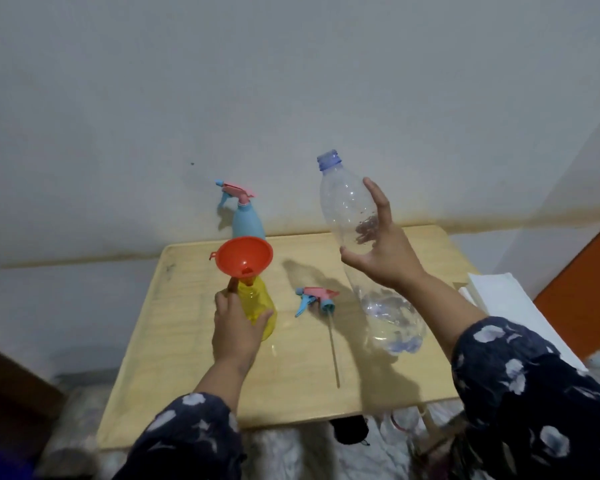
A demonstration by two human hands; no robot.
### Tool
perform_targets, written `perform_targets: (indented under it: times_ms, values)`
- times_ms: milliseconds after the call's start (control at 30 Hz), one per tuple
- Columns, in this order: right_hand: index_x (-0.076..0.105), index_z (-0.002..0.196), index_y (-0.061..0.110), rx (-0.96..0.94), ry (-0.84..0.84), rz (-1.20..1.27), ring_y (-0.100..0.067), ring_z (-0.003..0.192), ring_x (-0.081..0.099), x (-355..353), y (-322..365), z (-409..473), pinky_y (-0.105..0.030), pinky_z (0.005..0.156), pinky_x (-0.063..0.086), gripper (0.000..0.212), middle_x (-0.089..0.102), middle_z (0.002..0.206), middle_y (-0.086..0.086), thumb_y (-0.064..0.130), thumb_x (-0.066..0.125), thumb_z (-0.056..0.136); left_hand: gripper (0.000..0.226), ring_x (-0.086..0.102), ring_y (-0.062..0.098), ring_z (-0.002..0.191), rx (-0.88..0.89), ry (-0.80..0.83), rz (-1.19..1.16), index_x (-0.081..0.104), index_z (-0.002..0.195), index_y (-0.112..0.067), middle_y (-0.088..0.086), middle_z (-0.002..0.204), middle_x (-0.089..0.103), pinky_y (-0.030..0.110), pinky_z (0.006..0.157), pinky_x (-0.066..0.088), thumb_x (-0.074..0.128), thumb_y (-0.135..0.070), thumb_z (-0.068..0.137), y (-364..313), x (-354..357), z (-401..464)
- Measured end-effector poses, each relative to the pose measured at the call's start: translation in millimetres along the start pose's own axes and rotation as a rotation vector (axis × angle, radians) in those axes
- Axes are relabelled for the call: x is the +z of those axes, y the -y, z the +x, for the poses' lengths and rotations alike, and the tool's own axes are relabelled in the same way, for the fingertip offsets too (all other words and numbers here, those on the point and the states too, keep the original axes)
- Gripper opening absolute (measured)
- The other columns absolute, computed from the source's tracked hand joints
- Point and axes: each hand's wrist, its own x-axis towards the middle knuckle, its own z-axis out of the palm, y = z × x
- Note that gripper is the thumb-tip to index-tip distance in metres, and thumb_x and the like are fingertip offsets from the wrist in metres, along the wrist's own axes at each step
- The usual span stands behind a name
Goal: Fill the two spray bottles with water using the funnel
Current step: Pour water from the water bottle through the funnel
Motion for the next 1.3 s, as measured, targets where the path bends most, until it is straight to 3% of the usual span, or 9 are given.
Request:
perform_targets:
  times_ms: [233, 367, 533, 700, 833, 967, 1133, 1300]
  values:
    - [0.004, 0.137, 0.063, 0.007, 0.398, -0.113, -0.019, 0.074, 0.063, 6.8, 33.1, -13.1, -0.039, 0.083, 0.054, 0.111, 0.059, 0.090, -0.010, 0.025, 0.080, 0.065, 0.080, 0.052, 0.031, 0.118, 0.018, 0.006, 0.001, 0.036, 0.136, -0.012, 0.006, 0.132, 0.039, 0.042, 0.086, 0.050, 0.071, -0.054, 0.078, -8.6, -14.5, 11.2]
    - [0.001, 0.140, 0.059, -0.022, 0.512, -0.224, -0.007, 0.076, 0.059, 3.1, 44.2, -14.3, -0.032, 0.084, 0.051, 0.110, 0.061, 0.092, -0.010, 0.035, 0.080, 0.068, 0.064, 0.054, 0.027, 0.116, 0.050, -0.004, -0.106, 0.044, 0.134, -0.011, 0.007, 0.126, 0.050, 0.029, 0.086, 0.041, 0.073, -0.036, 0.083, -12.4, -21.6, 13.1]
    - [-0.002, 0.136, 0.062, -0.020, 0.590, -0.337, -0.014, 0.083, 0.059, 0.5, 48.8, -14.2, -0.037, 0.086, 0.051, 0.110, 0.062, 0.091, -0.009, 0.036, 0.081, 0.069, 0.062, 0.053, 0.022, 0.114, 0.006, -0.012, -0.272, 0.049, 0.131, -0.015, 0.003, 0.121, 0.056, 0.027, 0.089, 0.040, 0.079, -0.030, 0.078, -6.7, -17.2, 13.3]
    - [-0.005, 0.133, 0.066, 0.027, 0.665, -0.417, -0.021, 0.078, 0.059, -3.4, 55.0, -15.3, -0.038, 0.082, 0.052, 0.111, 0.063, 0.092, -0.012, 0.030, 0.077, 0.069, 0.052, 0.055, 0.022, 0.108, -0.016, -0.046, -0.374, 0.055, 0.118, -0.014, 0.003, 0.114, 0.059, 0.031, 0.088, 0.044, 0.079, -0.034, 0.077, 3.3, -5.3, 9.6]
    - [-0.003, 0.136, 0.062, 0.034, 0.696, -0.470, -0.018, 0.071, 0.058, -6.6, 62.7, -16.1, -0.040, 0.080, 0.053, 0.110, 0.063, 0.089, -0.012, 0.029, 0.077, 0.068, 0.060, 0.053, 0.020, 0.114, 0.023, -0.057, -0.390, 0.052, 0.132, -0.017, 0.000, 0.122, 0.056, 0.030, 0.093, 0.044, 0.078, -0.029, 0.080, 8.5, 0.7, 4.0]
    - [-0.002, 0.138, 0.060, 0.048, 0.727, -0.506, -0.016, 0.073, 0.057, -9.4, 69.6, -14.3, -0.039, 0.080, 0.052, 0.109, 0.064, 0.086, -0.011, 0.030, 0.078, 0.069, 0.080, 0.047, 0.014, 0.124, 0.057, -0.038, -0.403, 0.032, 0.150, -0.029, -0.004, 0.141, 0.047, 0.024, 0.097, 0.038, 0.076, -0.022, 0.083, 17.9, 6.6, -4.1]
    - [0.001, 0.138, 0.059, 0.074, 0.768, -0.546, -0.018, 0.079, 0.057, -12.0, 77.1, -13.9, -0.036, 0.079, 0.050, 0.106, 0.060, 0.082, -0.003, 0.029, 0.077, 0.070, 0.084, 0.046, 0.010, 0.122, 0.066, -0.039, -0.389, 0.026, 0.151, -0.034, -0.008, 0.143, 0.045, 0.021, 0.094, 0.036, 0.075, -0.022, 0.084, 19.2, 6.8, -4.1]
    - [0.003, 0.142, 0.054, 0.081, 0.784, -0.562, -0.007, 0.071, 0.052, -12.8, 84.5, -12.7, -0.029, 0.068, 0.045, 0.107, 0.050, 0.074, 0.011, 0.026, 0.077, 0.070, 0.082, 0.047, 0.014, 0.126, 0.072, -0.037, -0.360, 0.026, 0.150, -0.035, -0.007, 0.144, 0.044, 0.027, 0.100, 0.039, 0.074, -0.023, 0.084, 23.1, 9.8, -3.4]
